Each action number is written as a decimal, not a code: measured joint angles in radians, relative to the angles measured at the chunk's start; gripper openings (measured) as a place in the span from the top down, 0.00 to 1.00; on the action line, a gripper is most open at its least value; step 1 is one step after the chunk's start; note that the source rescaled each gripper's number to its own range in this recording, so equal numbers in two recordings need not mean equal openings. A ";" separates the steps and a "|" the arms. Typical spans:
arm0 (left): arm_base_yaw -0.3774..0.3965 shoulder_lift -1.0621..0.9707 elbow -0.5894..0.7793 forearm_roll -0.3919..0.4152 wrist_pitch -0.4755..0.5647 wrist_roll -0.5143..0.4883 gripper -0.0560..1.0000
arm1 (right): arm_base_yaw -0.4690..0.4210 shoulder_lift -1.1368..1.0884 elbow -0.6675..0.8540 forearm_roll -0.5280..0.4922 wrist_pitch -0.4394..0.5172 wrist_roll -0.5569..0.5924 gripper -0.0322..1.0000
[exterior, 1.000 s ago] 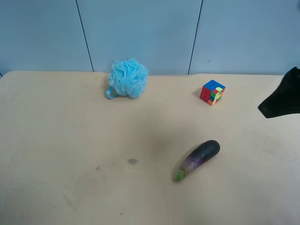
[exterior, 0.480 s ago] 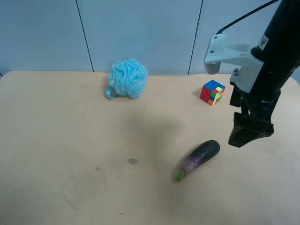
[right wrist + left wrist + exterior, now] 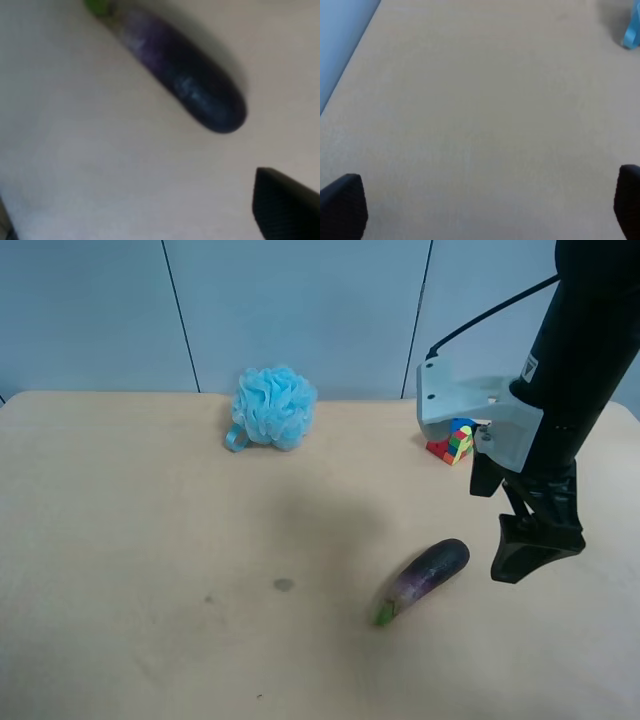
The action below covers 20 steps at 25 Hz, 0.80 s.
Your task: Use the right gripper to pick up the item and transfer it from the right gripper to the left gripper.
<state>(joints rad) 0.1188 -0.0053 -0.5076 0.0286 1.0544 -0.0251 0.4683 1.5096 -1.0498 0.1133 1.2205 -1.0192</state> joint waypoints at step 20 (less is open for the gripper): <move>0.000 0.000 0.000 0.000 0.000 0.000 0.00 | 0.004 0.109 0.038 -0.166 -0.116 -0.148 0.00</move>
<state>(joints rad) 0.1188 -0.0053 -0.5076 0.0286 1.0544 -0.0251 0.4720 1.6189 -1.0118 -0.0524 1.1043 -1.1673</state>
